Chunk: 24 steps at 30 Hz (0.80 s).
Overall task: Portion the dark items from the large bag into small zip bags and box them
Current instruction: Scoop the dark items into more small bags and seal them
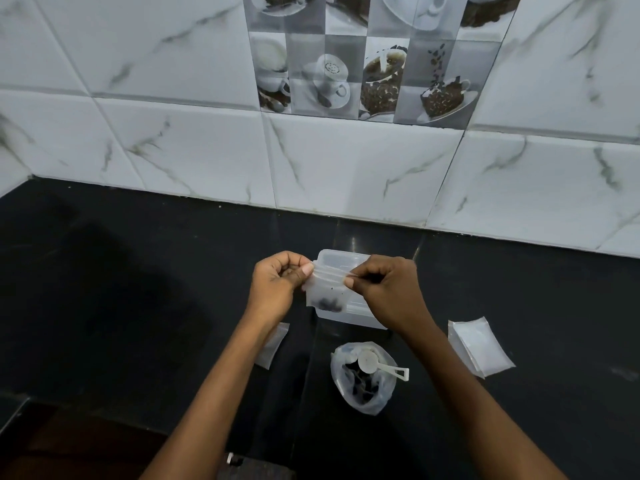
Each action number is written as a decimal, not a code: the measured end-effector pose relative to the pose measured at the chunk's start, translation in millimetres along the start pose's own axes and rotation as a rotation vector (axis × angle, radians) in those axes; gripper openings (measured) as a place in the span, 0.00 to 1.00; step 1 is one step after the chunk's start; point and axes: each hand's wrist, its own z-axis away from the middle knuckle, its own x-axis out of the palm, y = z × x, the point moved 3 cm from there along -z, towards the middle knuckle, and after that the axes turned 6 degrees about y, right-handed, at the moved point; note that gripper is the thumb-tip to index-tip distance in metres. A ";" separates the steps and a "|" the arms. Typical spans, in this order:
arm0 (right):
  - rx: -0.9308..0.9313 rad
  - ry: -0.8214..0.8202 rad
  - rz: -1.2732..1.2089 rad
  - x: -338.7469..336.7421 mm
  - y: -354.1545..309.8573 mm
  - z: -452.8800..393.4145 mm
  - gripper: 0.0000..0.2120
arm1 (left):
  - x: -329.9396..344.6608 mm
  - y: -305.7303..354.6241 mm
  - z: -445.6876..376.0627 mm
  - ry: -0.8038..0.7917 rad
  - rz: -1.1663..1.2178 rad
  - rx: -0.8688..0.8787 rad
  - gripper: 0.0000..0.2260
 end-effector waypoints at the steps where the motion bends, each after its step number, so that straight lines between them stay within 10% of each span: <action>1: 0.043 -0.036 -0.004 6.4 3.8 3.5 0.03 | -6.3 -5.8 0.7 -0.039 -0.015 -0.023 0.06; 11: 0.321 -0.460 0.057 108.1 42.2 48.0 0.04 | -76.6 -96.0 13.9 0.051 -0.220 -0.349 0.05; 24: 0.300 -0.371 0.310 176.9 53.7 56.3 0.10 | -99.6 -138.7 11.0 0.190 -0.341 -0.405 0.03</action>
